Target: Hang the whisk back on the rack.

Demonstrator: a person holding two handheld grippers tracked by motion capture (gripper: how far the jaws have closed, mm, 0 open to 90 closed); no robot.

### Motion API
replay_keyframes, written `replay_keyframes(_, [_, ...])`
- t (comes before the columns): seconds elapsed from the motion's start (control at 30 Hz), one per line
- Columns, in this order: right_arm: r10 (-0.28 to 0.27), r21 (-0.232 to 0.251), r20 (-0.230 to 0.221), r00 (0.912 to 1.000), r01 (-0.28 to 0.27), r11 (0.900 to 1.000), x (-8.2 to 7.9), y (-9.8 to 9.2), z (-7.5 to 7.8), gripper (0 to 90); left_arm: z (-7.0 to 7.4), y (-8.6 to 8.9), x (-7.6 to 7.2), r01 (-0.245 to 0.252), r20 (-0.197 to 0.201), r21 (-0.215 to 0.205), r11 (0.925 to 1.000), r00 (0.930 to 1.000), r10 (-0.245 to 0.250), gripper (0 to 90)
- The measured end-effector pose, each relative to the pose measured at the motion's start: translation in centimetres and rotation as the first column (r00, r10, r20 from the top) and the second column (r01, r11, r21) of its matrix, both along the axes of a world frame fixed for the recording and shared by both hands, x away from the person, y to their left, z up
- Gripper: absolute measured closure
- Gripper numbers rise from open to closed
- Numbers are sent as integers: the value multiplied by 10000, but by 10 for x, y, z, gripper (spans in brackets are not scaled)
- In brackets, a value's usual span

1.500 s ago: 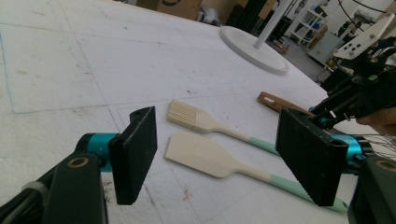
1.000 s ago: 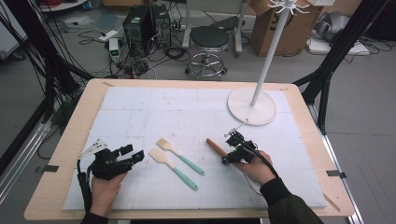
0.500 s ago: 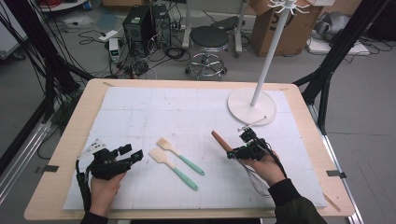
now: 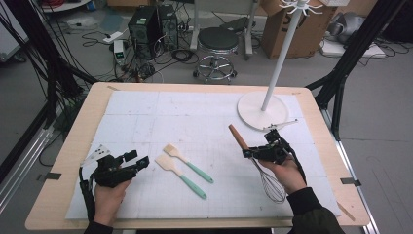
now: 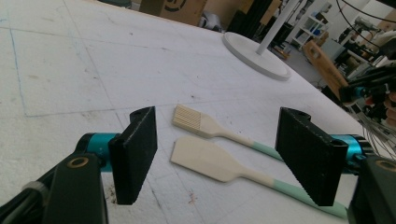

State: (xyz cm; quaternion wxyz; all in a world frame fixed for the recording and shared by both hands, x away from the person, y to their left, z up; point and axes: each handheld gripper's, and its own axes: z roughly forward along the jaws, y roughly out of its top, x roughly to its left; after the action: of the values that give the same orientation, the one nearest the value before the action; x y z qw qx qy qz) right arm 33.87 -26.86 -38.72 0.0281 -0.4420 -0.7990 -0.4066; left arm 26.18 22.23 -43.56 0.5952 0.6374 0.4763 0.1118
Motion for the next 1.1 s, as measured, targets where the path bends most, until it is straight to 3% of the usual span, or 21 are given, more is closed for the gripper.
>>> replay_keyframes(0.2, [-501,1345,568,9971,421,9900,3,-14,10,735,1,1,-1,-100,180,-54,9999,9998,101,302])
replay_keyframes(0.3, [-955,2168,889,9915,743,9734,3,-24,15,736,1,1,-1,-107,184,-93,9999,9998,109,302])
replay_keyframes(0.4, [-1413,2941,1227,9823,1000,9505,4,-35,21,735,1,1,-1,-102,263,-91,9999,9996,104,305])
replay_keyframes(0.53, [-1971,3684,1774,9642,1207,9218,4,-43,32,735,2,2,-2,-240,547,-175,9996,9982,249,316])
replay_keyframes(0.67, [-2169,4098,2136,9525,1142,9050,5,-45,44,735,2,3,-2,-243,621,-283,9993,9977,260,307])
replay_keyframes(0.87, [-2304,4658,2393,9432,967,8796,10,-43,54,735,2,4,-3,-197,686,-452,9988,9974,227,302])
replay_keyframes(0.97, [-2368,4847,2438,9405,933,8697,12,-42,57,735,2,4,-3,-201,721,-413,9989,9971,231,302])
replay_keyframes(1.1, [-2399,5070,2612,9350,786,8583,15,-42,62,735,3,1,-3,-228,1023,21,9997,9945,224,298])
